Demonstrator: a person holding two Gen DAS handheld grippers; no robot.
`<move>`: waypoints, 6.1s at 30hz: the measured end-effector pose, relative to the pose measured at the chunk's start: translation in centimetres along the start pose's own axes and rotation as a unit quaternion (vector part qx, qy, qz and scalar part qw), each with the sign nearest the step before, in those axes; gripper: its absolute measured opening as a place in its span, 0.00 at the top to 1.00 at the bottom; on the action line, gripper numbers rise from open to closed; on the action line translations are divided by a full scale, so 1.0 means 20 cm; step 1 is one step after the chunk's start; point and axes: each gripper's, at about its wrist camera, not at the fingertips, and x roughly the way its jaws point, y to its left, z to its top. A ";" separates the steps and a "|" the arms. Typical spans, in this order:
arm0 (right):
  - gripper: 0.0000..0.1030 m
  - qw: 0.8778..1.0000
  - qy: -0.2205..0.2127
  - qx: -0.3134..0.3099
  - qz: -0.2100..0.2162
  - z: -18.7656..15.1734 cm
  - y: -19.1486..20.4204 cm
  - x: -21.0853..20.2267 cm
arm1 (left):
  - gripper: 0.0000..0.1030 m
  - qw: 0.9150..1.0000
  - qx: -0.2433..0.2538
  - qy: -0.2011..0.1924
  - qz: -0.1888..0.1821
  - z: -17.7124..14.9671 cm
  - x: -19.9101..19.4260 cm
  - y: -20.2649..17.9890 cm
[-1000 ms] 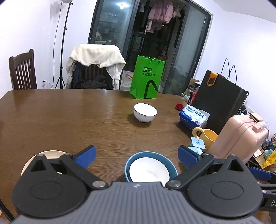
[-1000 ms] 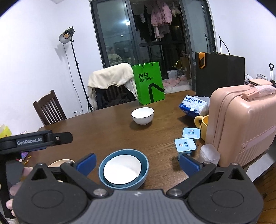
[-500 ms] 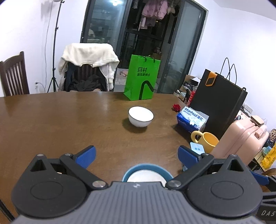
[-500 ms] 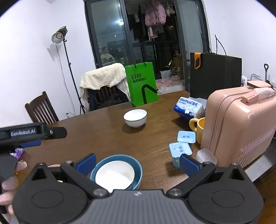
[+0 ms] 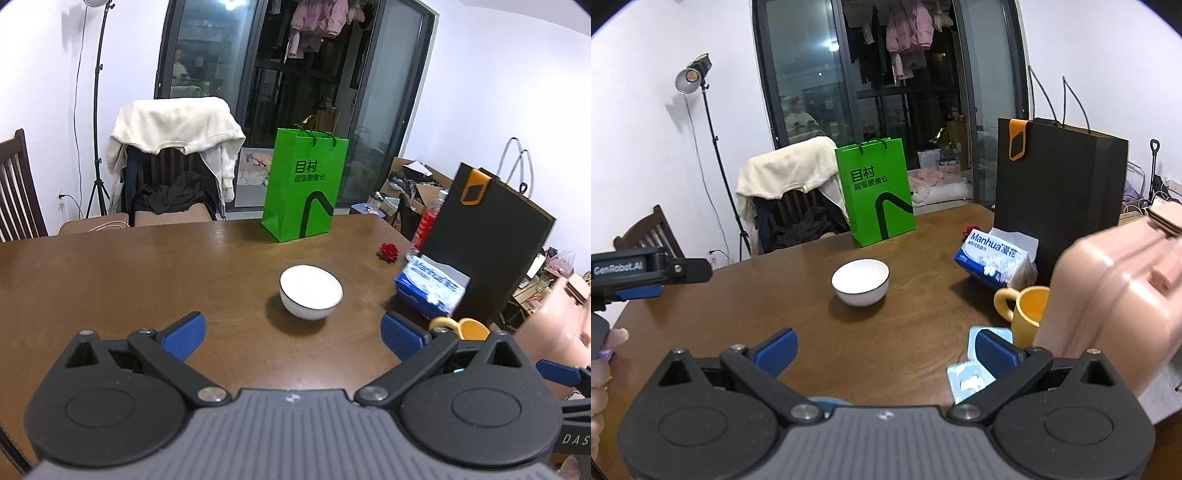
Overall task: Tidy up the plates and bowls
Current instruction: 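Lift both open grippers and move them toward the small white bowl, then lower both grippers onto the small white bowl rim and close them, then lift the small white bowl with both grippers and carry it toward the nested bowls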
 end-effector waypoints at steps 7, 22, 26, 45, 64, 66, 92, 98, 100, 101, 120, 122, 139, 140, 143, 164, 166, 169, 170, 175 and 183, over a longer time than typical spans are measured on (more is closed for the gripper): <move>0.00 0.999 0.032 -0.015 -0.007 0.15 0.03 0.29 | 0.00 1.000 0.006 0.020 -0.004 0.14 0.25 0.07; 0.00 0.994 0.108 -0.024 -0.005 0.49 0.06 0.94 | 0.00 0.996 0.036 0.074 -0.022 0.33 0.85 0.10; 0.00 0.991 0.132 -0.017 -0.010 0.53 0.04 1.12 | 0.00 0.995 0.024 0.091 -0.020 0.36 1.01 0.14; 0.48 0.969 0.246 0.034 -0.015 0.49 -0.06 1.94 | 0.38 0.969 -0.066 0.237 -0.019 0.25 1.79 0.27; 0.92 0.960 0.276 0.001 -0.040 0.44 0.10 2.03 | 0.93 0.964 -0.058 0.260 -0.023 0.21 1.86 0.18; 0.92 0.961 0.273 -0.002 -0.039 0.44 0.11 2.02 | 0.93 0.963 -0.059 0.263 -0.022 0.20 1.86 0.18; 0.91 0.968 0.247 -0.030 -0.029 0.44 0.24 1.73 | 0.92 0.970 -0.051 0.238 -0.010 0.22 1.54 0.19; 0.91 0.969 0.241 -0.037 -0.024 0.44 0.27 1.63 | 0.92 0.972 -0.055 0.229 -0.007 0.22 1.43 0.19; 0.91 0.970 0.240 -0.039 -0.023 0.44 0.28 1.60 | 0.92 0.972 -0.055 0.226 -0.005 0.22 1.39 0.19; 0.91 0.970 0.240 -0.040 -0.022 0.44 0.29 1.58 | 0.92 0.973 -0.056 0.225 -0.004 0.22 1.37 0.19; 0.91 0.973 0.224 -0.051 0.002 0.39 0.37 1.28 | 0.92 0.976 -0.070 0.204 0.015 0.17 1.03 0.19; 0.91 0.973 0.224 -0.053 0.004 0.38 0.38 1.25 | 0.92 0.977 -0.072 0.202 0.016 0.16 1.00 0.19; 0.91 0.973 0.217 -0.069 0.023 0.30 0.48 1.01 | 0.92 0.978 -0.089 0.185 0.032 0.08 0.71 0.21; 0.91 0.973 0.217 -0.070 0.024 0.30 0.48 1.00 | 0.92 0.978 -0.091 0.184 0.033 0.07 0.69 0.22; 0.91 0.973 0.215 -0.073 0.028 0.28 0.50 0.95 | 0.92 0.978 -0.094 0.181 0.036 0.05 0.64 0.22; 0.91 0.973 0.202 -0.101 0.053 0.13 0.64 0.60 | 0.92 0.978 -0.124 0.159 0.054 -0.12 0.23 0.27; 0.91 0.973 0.202 -0.103 0.055 0.11 0.64 0.57 | 0.92 0.978 -0.125 0.158 0.054 -0.14 0.20 0.27; 0.91 0.972 0.203 -0.103 0.057 0.09 0.65 0.53 | 0.92 0.978 -0.127 0.158 0.055 -0.17 0.17 0.27; 0.91 0.972 0.203 -0.103 0.057 0.08 0.65 0.52 | 0.92 0.978 -0.128 0.158 0.056 -0.17 0.15 0.27; 0.91 0.972 0.204 -0.101 0.058 0.04 0.65 0.46 | 0.92 0.978 -0.126 0.158 0.054 -0.21 0.10 0.25; 0.91 0.972 0.206 -0.097 0.059 -0.02 0.61 0.39 | 0.92 0.977 -0.130 0.160 0.052 -0.27 0.05 0.22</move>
